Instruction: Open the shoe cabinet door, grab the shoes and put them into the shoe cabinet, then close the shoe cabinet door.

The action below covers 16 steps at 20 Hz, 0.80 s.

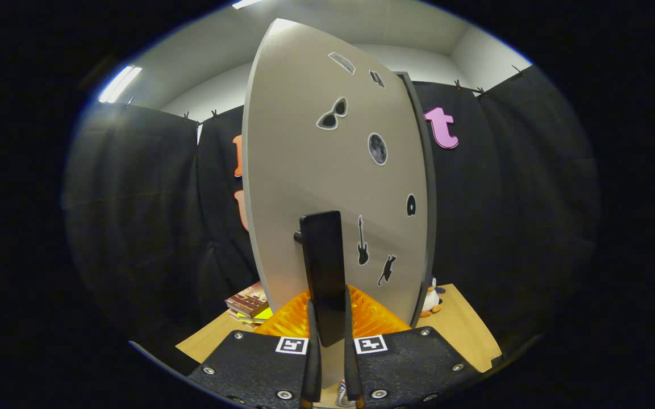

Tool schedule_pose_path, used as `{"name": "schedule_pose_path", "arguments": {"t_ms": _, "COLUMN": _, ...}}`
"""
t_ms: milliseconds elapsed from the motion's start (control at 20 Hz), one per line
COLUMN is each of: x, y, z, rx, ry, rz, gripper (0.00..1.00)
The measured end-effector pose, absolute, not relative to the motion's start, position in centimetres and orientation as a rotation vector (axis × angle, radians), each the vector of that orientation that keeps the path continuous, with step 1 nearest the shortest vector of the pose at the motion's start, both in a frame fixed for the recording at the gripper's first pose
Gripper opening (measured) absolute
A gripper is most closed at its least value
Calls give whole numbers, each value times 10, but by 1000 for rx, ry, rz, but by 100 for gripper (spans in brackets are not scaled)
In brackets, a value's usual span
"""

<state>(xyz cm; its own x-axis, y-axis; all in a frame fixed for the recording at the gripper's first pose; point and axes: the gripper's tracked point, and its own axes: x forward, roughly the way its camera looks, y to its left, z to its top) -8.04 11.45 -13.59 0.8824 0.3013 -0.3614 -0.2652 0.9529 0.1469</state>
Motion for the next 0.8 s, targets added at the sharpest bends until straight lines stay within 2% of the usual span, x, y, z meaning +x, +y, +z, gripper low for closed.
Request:
{"name": "schedule_pose_path", "arguments": {"t_ms": 500, "x": -88, "y": 9, "z": -141, "rx": -49, "ry": 373, "rz": 13, "gripper": 14}}
{"name": "schedule_pose_path", "arguments": {"t_ms": 550, "x": -85, "y": -8, "z": -142, "rx": -56, "ry": 365, "rz": -17, "gripper": 10}}
{"name": "schedule_pose_path", "arguments": {"t_ms": 800, "x": -92, "y": -53, "z": -151, "rx": 90, "ry": 378, "rz": -80, "gripper": 7}}
